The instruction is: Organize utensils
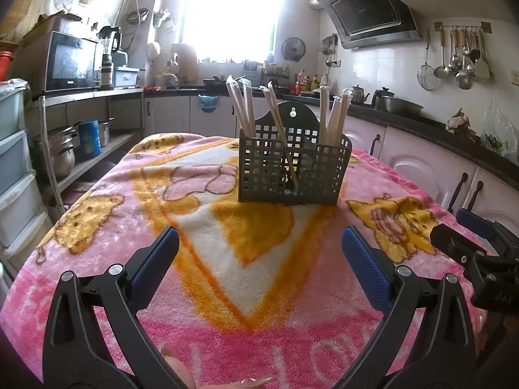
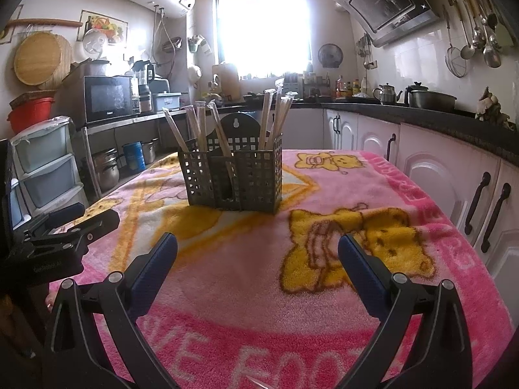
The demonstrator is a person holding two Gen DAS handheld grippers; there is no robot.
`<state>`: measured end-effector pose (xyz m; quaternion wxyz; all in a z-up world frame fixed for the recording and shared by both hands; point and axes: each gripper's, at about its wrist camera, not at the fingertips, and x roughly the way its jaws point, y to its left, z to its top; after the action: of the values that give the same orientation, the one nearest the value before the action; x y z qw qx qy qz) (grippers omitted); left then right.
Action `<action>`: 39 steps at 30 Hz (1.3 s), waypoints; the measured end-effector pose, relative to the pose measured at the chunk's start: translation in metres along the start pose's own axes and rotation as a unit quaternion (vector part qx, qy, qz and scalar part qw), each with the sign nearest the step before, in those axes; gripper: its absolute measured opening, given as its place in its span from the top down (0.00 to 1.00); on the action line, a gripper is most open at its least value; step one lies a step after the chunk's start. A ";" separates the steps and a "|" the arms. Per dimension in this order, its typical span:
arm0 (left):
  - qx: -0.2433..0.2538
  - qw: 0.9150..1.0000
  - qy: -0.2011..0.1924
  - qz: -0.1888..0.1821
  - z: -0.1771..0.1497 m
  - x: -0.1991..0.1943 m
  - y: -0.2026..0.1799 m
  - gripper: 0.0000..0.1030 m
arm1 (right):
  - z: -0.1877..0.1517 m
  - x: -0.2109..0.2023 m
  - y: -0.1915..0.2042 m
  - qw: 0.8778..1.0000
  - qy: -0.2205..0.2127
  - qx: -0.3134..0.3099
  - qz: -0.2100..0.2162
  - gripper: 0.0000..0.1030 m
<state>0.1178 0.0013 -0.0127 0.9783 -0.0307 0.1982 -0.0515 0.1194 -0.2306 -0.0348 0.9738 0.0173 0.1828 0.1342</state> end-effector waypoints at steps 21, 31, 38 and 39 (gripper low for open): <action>0.000 1.000 -0.001 -0.001 0.000 -0.001 0.000 0.11 | -0.002 0.001 0.000 1.000 0.003 0.001 0.001 0.06; 0.000 1.000 0.000 -0.001 0.000 0.000 -0.001 0.11 | -0.002 0.001 0.000 1.000 0.003 0.000 0.001 0.06; -0.001 1.000 0.000 -0.001 0.000 0.000 0.000 0.11 | -0.001 0.001 0.000 1.000 0.004 0.000 0.001 0.06; -0.001 1.000 0.000 -0.001 0.000 0.000 0.000 0.11 | -0.002 0.002 -0.001 1.000 0.004 0.000 0.001 0.06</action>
<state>0.1180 0.0015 -0.0129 0.9783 -0.0324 0.1979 -0.0524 0.1203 -0.2308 -0.0372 0.9729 0.0168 0.1866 0.1353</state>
